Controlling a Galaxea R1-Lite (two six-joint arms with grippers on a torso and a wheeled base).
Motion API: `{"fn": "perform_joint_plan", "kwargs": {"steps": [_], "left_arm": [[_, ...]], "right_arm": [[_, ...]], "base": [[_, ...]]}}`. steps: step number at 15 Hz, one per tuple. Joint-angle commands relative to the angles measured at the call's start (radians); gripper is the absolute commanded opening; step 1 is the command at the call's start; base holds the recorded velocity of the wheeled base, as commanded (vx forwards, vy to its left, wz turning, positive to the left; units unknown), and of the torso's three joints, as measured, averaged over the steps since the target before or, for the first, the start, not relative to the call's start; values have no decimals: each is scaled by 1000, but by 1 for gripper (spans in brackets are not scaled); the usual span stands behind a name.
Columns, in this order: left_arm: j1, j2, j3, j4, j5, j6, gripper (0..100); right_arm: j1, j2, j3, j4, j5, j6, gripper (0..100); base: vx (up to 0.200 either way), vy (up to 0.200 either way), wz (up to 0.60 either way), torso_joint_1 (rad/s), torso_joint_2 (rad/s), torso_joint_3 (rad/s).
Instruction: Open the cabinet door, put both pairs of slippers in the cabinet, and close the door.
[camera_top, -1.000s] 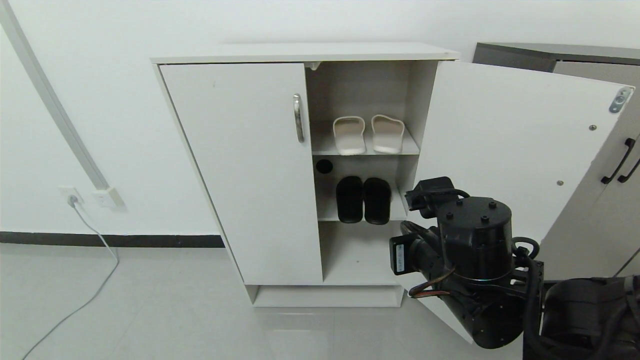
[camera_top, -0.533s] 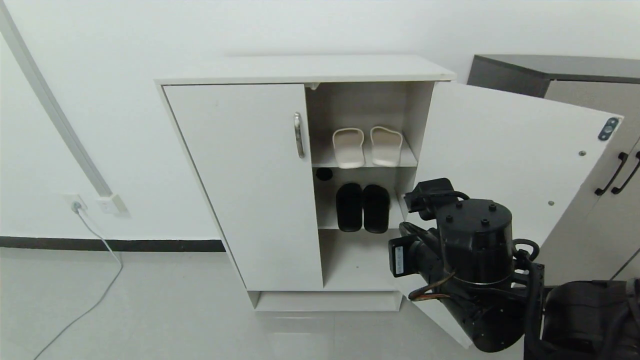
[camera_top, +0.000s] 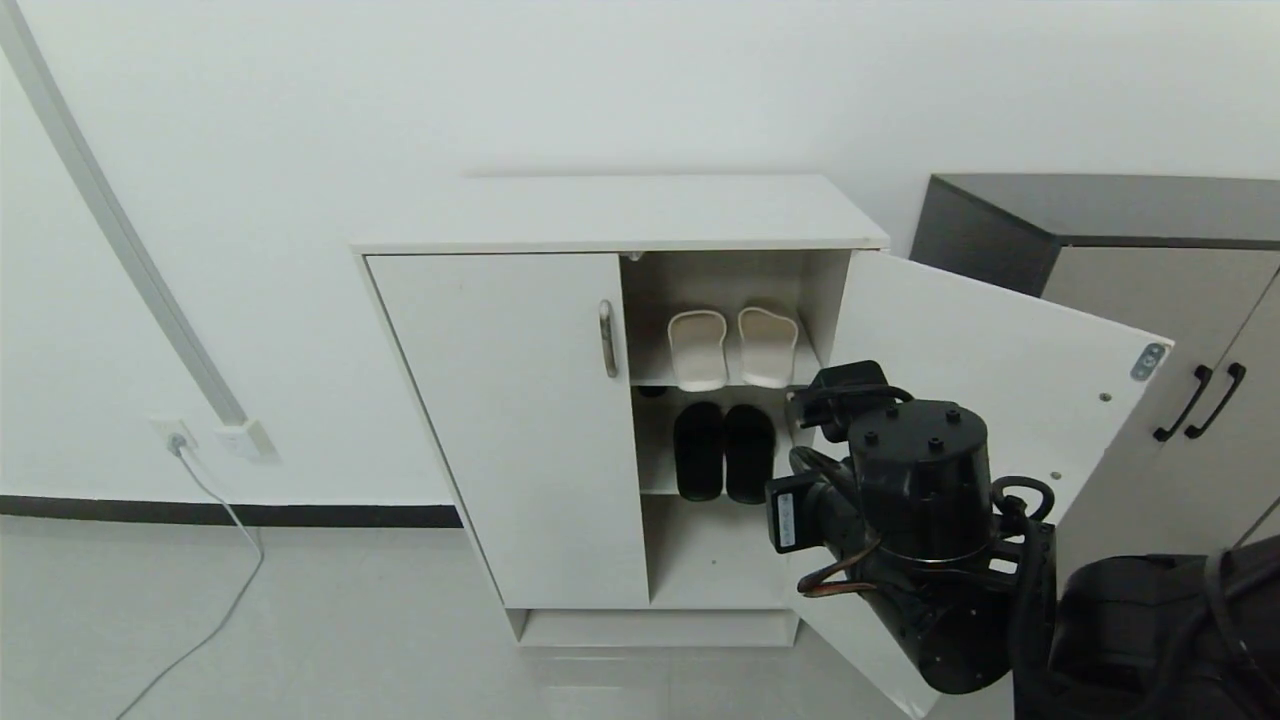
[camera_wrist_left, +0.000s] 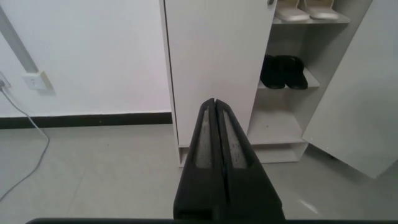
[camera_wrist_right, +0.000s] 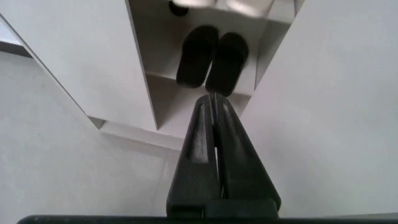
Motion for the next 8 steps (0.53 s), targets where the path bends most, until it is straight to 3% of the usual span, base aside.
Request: {"fn": "perform_joint_plan", "kwargs": {"steps": [1, 8], "left_arm": [[0, 1, 0, 0, 0, -1, 0], [0, 1, 0, 0, -2, 2, 0]], "right_arm": [[2, 8, -1, -1, 0, -1, 0], [8, 11, -1, -1, 0, -1, 0]], "base": [[0, 0, 0, 159, -471, -325], [0, 0, 0, 182, -495, -309]]}}
